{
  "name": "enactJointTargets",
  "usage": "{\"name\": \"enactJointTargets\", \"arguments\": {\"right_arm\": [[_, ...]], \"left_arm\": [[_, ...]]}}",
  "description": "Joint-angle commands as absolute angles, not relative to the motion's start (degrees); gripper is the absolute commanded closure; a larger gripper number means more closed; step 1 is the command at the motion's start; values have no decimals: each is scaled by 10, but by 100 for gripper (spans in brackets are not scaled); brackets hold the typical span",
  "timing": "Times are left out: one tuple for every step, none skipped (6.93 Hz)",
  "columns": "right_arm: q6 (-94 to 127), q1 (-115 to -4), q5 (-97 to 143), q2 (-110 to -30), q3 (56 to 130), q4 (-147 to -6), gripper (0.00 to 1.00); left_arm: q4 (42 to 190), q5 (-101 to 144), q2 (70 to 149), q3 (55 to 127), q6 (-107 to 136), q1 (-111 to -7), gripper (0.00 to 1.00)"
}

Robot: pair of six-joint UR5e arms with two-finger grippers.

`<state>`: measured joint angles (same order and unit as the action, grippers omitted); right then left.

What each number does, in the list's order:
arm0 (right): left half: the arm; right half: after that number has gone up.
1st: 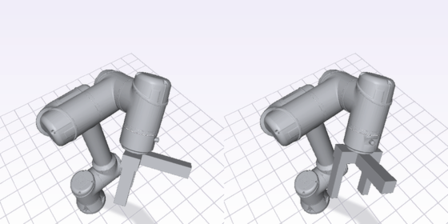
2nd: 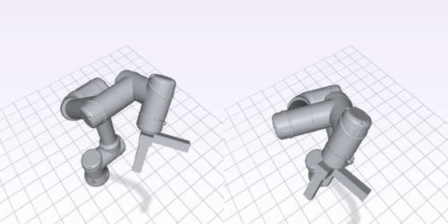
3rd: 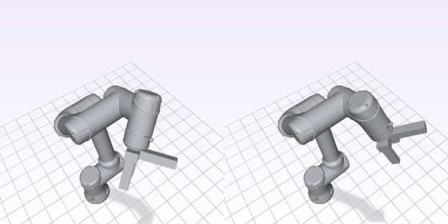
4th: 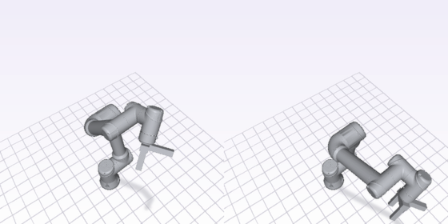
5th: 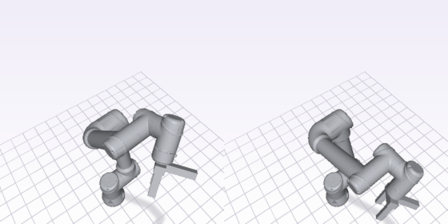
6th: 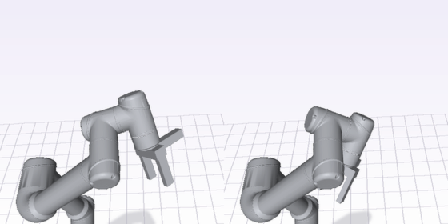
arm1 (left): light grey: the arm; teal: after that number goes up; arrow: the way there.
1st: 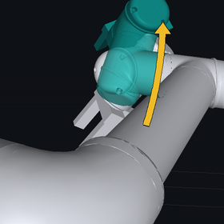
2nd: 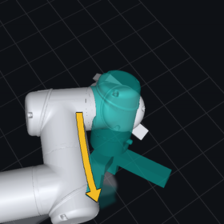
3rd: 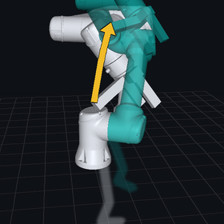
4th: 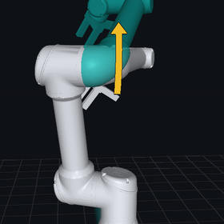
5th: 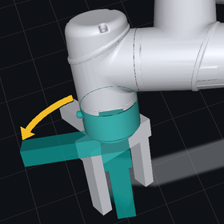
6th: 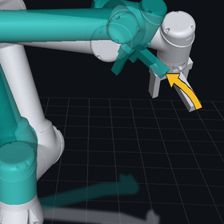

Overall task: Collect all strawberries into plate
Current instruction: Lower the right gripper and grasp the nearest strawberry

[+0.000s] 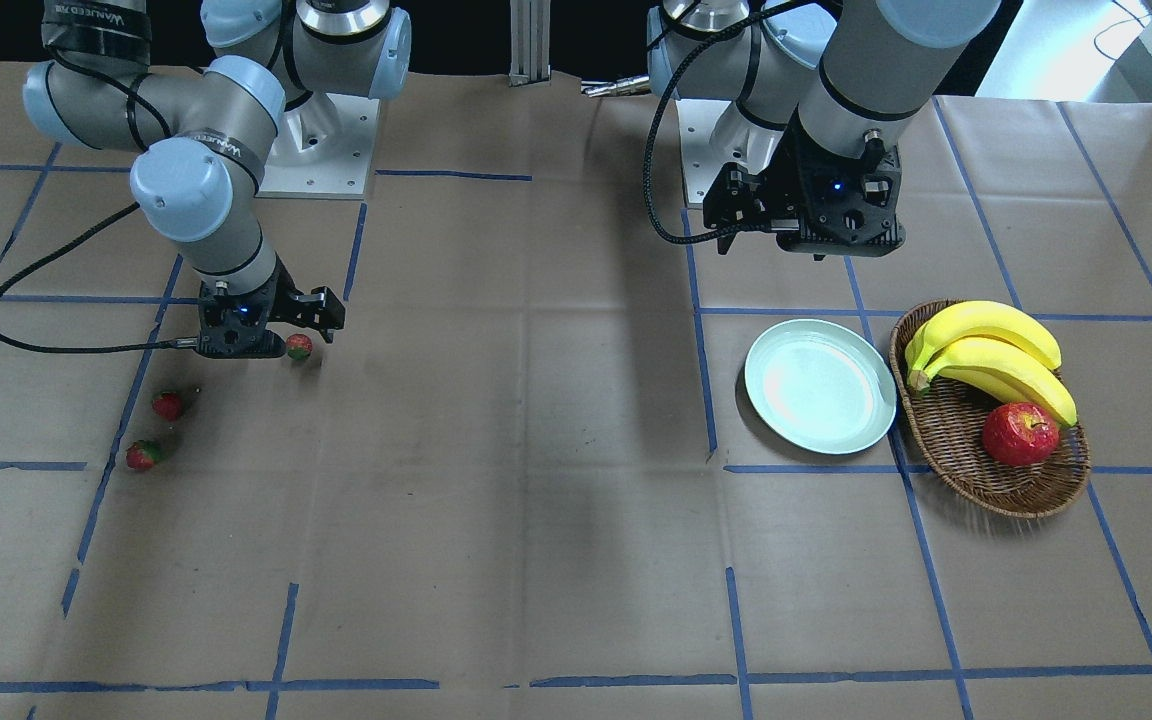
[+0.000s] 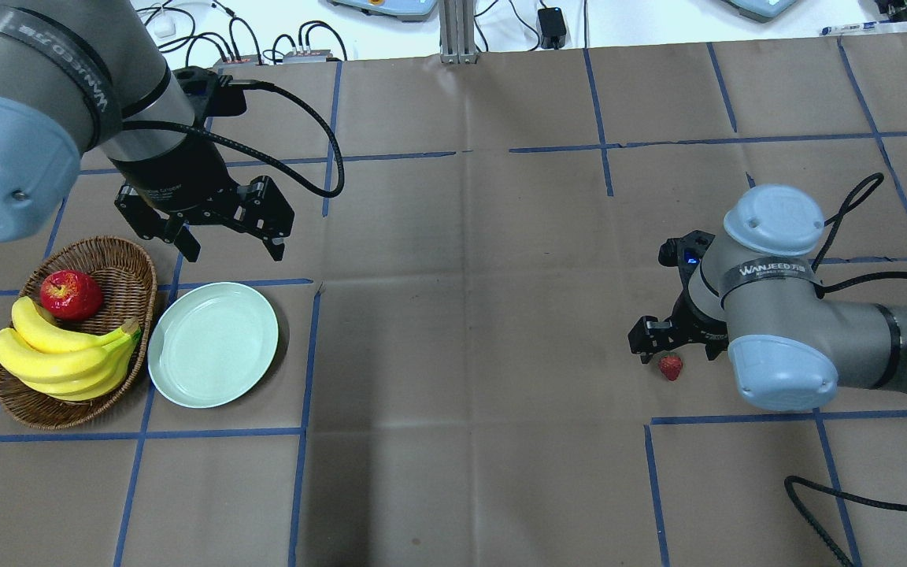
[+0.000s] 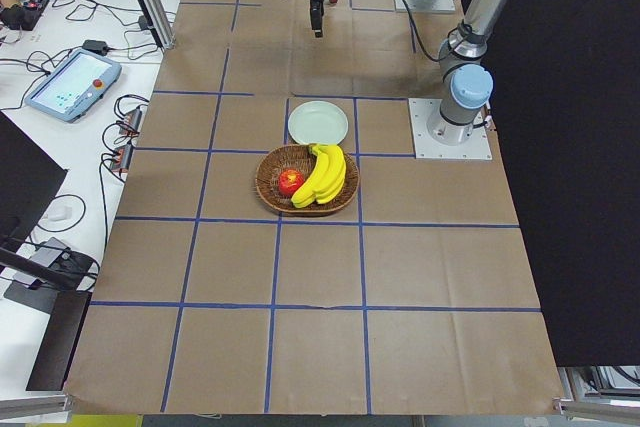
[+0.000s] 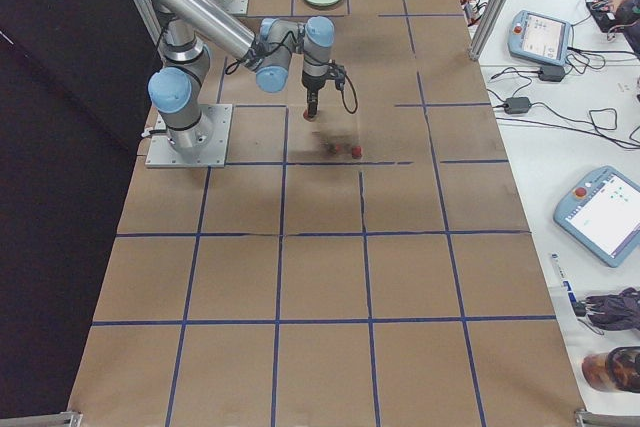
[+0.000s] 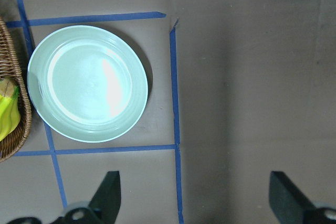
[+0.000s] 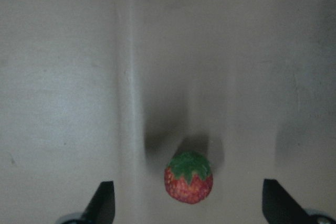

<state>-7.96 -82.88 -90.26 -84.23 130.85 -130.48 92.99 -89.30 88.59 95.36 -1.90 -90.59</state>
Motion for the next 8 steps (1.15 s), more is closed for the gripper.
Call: {"name": "enactJointTargets", "arguments": {"right_arm": [[-75,-829,-903,-810,1314,-1335,2],[-75,-829,-904,-808,1313,-1332,27],[-75,-829,-905,-808,1311,-1329,49],[-75,-829,-904,-808,1310,-1328,71],[-74,-828,-904,-808,1310,-1328,86],[-74,-828,-904,-812,1307,-1325,93],[-74,-827,-904,-816,1284,-1305,93],[-73,-831,-904,-817,1232,-1240,93]], "left_arm": [[930,-893,886,954,-18,-906,0],[930,-893,886,954,-19,-906,0],[929,-893,886,954,-18,-906,0],[929,-893,886,954,-18,-906,0],[929,-893,886,954,-19,-906,0],[930,-893,886,954,-19,-905,0],[929,-893,886,954,-19,-906,0],[929,-893,886,954,-19,-906,0]]}}
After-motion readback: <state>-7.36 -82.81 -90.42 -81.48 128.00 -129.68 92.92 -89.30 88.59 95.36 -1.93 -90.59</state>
